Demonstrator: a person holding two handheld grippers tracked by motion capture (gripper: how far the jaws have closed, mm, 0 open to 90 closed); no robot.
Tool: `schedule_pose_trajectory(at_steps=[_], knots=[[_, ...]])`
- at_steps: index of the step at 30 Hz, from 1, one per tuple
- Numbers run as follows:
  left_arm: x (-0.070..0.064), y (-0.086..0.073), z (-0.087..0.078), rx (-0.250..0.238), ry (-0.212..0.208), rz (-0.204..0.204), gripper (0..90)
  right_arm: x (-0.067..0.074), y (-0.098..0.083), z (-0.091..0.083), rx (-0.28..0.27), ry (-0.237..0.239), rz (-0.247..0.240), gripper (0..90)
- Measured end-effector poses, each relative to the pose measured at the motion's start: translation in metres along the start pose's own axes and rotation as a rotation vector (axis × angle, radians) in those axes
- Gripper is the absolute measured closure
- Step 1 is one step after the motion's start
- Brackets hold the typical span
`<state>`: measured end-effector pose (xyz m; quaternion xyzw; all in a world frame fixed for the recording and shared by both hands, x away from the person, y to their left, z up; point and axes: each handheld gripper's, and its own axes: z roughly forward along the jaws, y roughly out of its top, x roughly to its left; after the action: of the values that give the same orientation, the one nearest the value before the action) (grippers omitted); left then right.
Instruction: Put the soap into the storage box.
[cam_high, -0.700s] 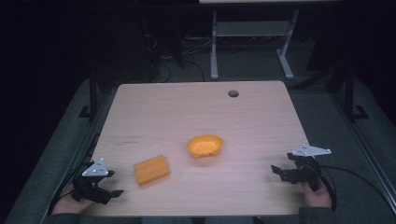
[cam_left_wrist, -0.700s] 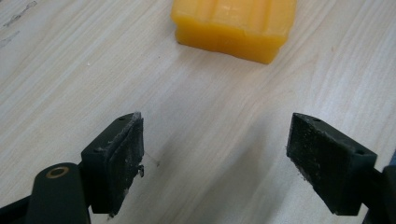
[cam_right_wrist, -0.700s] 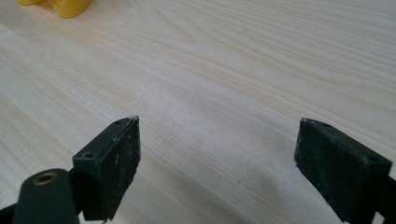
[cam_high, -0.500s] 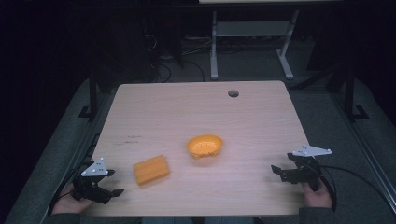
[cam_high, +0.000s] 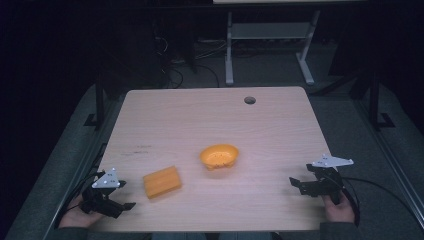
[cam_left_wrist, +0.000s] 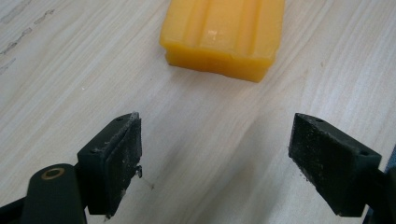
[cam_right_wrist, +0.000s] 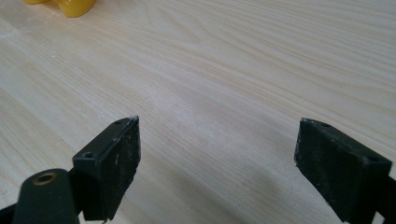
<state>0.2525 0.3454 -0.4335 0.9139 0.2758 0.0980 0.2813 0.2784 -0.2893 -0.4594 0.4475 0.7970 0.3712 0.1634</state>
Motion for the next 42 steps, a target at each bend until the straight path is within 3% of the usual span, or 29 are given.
schedule_pose_trajectory(at_steps=[22, 42], knots=[[-0.006, 0.017, 0.004, -0.010, -0.005, 0.052, 16.8, 0.001, 0.001, 0.003, 0.013, 0.005, -0.011, 14.0], [-0.007, 0.027, 0.006, -0.025, -0.008, 0.073, 16.8, 0.001, 0.002, 0.004, 0.007, 0.009, -0.007, 13.9]])
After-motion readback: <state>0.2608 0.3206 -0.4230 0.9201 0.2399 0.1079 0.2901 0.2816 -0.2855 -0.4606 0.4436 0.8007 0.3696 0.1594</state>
